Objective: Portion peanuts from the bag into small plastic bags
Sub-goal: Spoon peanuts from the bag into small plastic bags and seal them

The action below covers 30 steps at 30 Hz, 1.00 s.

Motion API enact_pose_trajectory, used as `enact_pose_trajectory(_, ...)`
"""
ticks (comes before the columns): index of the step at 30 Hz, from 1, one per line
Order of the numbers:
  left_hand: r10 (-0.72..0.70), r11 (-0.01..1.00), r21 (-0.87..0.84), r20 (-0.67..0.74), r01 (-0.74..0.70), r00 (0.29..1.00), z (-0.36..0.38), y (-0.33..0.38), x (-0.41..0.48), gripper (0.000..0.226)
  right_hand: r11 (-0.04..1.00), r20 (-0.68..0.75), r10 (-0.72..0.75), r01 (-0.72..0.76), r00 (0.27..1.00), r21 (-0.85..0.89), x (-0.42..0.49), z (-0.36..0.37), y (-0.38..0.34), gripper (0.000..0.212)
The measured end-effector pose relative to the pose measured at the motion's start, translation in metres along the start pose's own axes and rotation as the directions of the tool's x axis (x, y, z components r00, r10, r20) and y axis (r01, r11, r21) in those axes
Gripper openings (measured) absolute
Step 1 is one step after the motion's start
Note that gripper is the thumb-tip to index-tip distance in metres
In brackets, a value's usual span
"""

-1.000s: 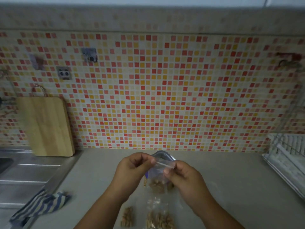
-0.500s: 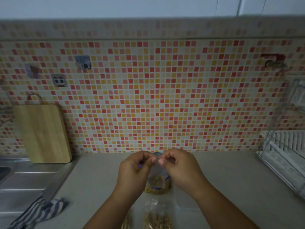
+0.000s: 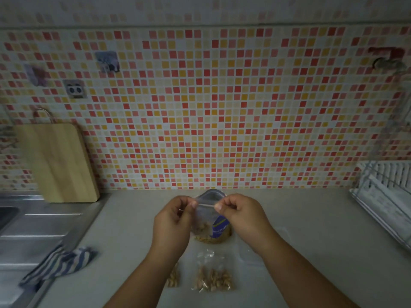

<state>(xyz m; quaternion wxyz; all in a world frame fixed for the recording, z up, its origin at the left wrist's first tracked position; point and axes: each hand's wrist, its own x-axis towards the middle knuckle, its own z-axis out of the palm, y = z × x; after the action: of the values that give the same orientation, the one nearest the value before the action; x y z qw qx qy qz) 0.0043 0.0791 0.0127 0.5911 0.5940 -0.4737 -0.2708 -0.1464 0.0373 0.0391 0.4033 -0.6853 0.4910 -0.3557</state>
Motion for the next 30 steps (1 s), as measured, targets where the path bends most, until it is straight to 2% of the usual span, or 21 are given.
enact_pose_trajectory(2,-0.081,0.997,0.01,-0.002,0.081,0.997,-0.003,-0.016,0.001,0.015,0.99,0.101,0.103,-0.112,0.99,0.085,0.001,0.007,0.016,0.018)
enact_pose_trajectory(3,-0.137,0.99,0.017,-0.015,0.137,0.99,-0.005,-0.029,0.001,0.014,0.981,0.155,0.17,-0.181,0.973,0.062,0.001,0.013,0.027,0.02)
enact_pose_trajectory(4,-0.197,0.98,0.025,-0.038,0.198,0.98,-0.008,-0.045,0.001,0.014,0.97,0.189,0.241,-0.241,0.952,-0.022,0.001,0.02,0.042,0.024)
enact_pose_trajectory(6,-0.298,0.95,0.073,-0.088,0.304,0.95,-0.013,-0.081,0.0,0.016,0.909,0.211,0.362,-0.293,0.908,-0.298,0.003,0.038,0.073,0.031)
enact_pose_trajectory(9,-0.428,0.878,0.172,-0.137,0.447,0.893,-0.018,-0.128,-0.002,0.017,0.75,0.147,0.452,-0.286,0.88,-0.596,0.001,0.069,0.103,0.043)
enact_pose_trajectory(13,-0.52,0.82,0.204,-0.128,0.535,0.845,-0.015,-0.164,-0.002,0.019,0.656,0.047,0.439,-0.284,0.897,-0.699,-0.001,0.095,0.116,0.048)
enact_pose_trajectory(16,-0.477,0.832,0.282,-0.077,0.478,0.875,-0.011,-0.175,-0.002,0.021,0.646,0.005,0.445,-0.317,0.896,-0.695,-0.001,0.104,0.126,0.044)
enact_pose_trajectory(19,-0.336,0.794,0.539,0.005,0.28,0.942,-0.009,-0.18,-0.002,0.015,0.708,0.013,0.44,-0.338,0.898,-0.62,0.0,0.105,0.133,0.035)
enact_pose_trajectory(21,-0.302,0.729,0.658,0.061,0.189,0.951,-0.009,-0.176,-0.003,0.03,0.781,0.023,0.434,-0.363,0.901,-0.507,-0.001,0.099,0.134,0.027)
enact_pose_trajectory(23,-0.232,0.714,0.693,0.105,0.096,0.967,-0.009,-0.166,-0.002,0.041,0.851,0.034,0.407,-0.366,0.913,-0.378,-0.002,0.091,0.131,0.02)
enact_pose_trajectory(24,-0.173,0.757,0.65,0.108,0.062,0.979,-0.009,-0.159,-0.001,0.04,0.882,0.034,0.382,-0.354,0.923,-0.311,-0.002,0.086,0.128,0.015)
enact_pose_trajectory(25,-0.165,0.839,0.536,0.09,0.091,0.982,-0.01,-0.146,-0.001,0.034,0.91,0.037,0.358,-0.34,0.933,-0.237,-0.002,0.082,0.124,0.014)
enact_pose_trajectory(26,-0.208,0.914,0.373,0.095,0.159,0.973,-0.01,-0.131,0.001,0.024,0.934,0.035,0.329,-0.319,0.944,-0.163,-0.002,0.077,0.119,0.017)
enact_pose_trajectory(27,-0.281,0.949,0.199,0.171,0.246,0.944,-0.01,-0.116,0.003,0.018,0.952,0.042,0.298,-0.293,0.954,-0.088,-0.002,0.071,0.114,0.021)
enact_pose_trajectory(28,-0.319,0.947,0.037,0.263,0.321,0.911,-0.009,-0.105,0.006,0.015,0.965,0.056,0.264,-0.263,0.963,-0.024,-0.003,0.066,0.107,0.024)
enact_pose_trajectory(30,-0.28,0.931,-0.132,0.336,0.34,0.899,-0.01,-0.082,0.01,0.015,0.977,0.081,0.206,-0.21,0.975,0.037,-0.002,0.055,0.093,0.025)
